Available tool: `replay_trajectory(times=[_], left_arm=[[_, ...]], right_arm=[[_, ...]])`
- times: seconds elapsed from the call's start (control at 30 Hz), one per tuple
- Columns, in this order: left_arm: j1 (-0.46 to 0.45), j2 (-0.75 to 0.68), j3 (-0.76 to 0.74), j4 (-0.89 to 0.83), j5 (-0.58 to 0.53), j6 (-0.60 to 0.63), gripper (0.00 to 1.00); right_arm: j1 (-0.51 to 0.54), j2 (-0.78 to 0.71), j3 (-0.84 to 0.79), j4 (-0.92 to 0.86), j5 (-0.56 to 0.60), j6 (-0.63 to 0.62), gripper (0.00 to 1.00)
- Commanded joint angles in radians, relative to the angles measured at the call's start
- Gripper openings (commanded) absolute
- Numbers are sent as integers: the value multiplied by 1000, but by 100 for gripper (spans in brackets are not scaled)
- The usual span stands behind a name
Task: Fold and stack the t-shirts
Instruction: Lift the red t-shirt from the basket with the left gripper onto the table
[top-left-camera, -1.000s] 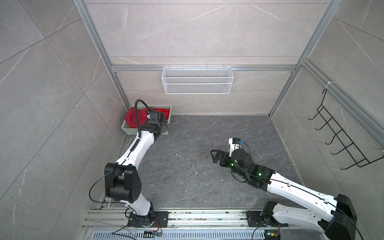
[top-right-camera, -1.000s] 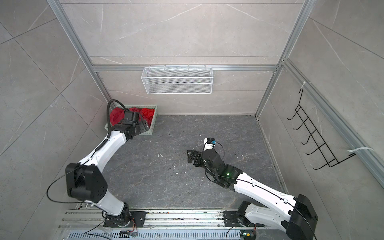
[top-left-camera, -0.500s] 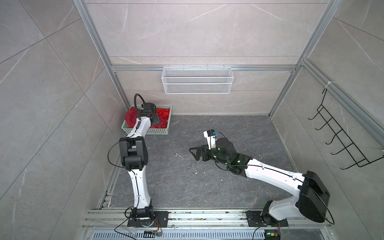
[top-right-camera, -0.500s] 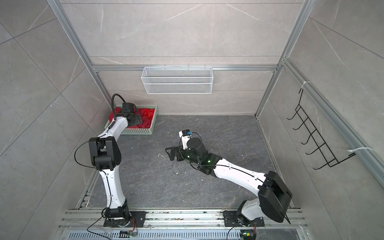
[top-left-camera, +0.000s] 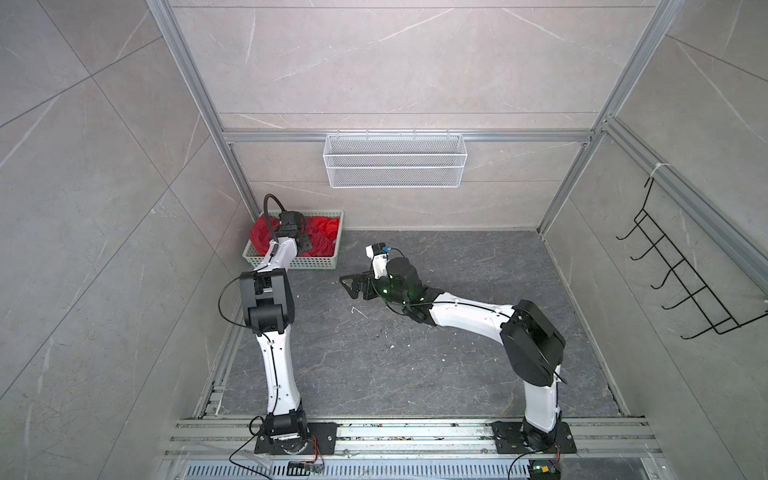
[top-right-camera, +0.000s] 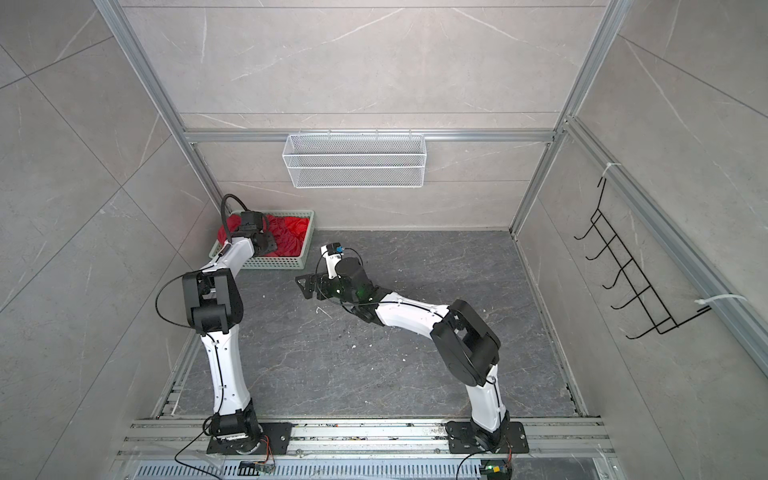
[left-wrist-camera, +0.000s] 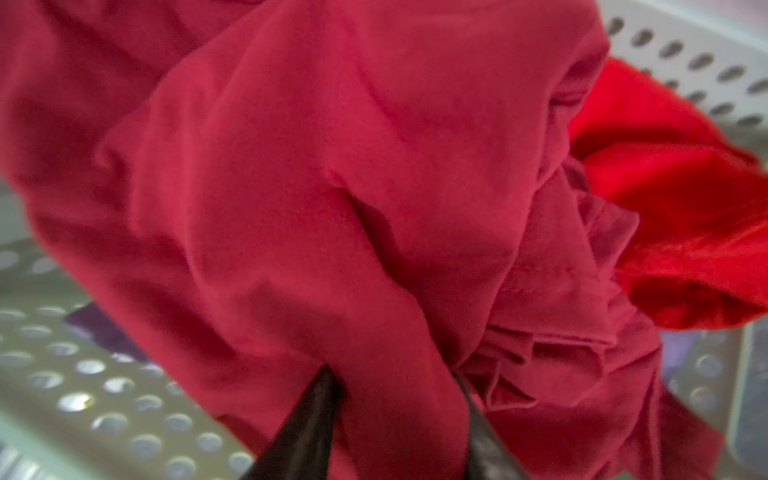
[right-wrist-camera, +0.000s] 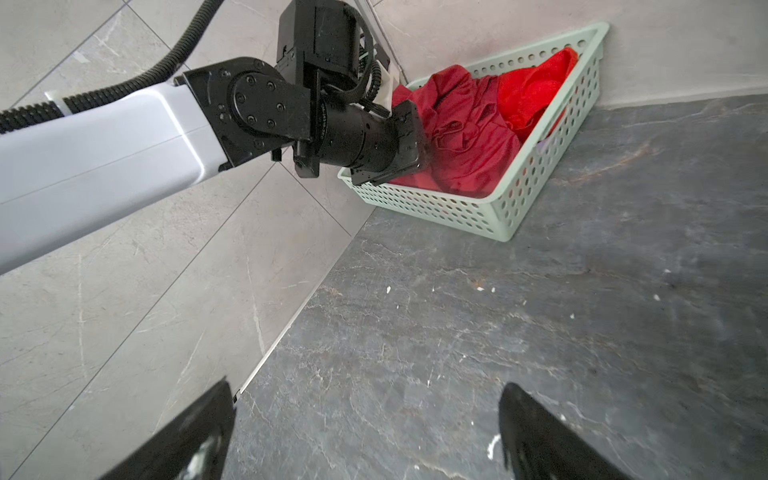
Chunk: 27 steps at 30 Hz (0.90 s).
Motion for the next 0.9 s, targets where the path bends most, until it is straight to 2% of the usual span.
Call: replay_trajectory(times=[0.0,0.07,0.27,0.5,0.6,0.77,0.87], left_arm=[[4,-64,-40,73,36,15,13],[4,-91,-57,85,47,20,0],[-8,-262,-114,88,99,50,0],[-32,-630,-244,135,209,31,0],[-71,-780,-270,106,224,10,0],[-198,-956,-256,25,237,-20,0],[-258,-1014,-260,26,346,-106,0]], right_arm=[[4,36,58,27,-14,24,99],[4,37,59,24,-15,31,99],[4,-29,-14,-4,22,4,99],[1,-184,-138,-19,120,-65,99],[-3,-273,-191,-38,162,-111,99],[-15,-438,-270,-84,207,-199,99],[-30,-542,-321,-123,246,-234,99]])
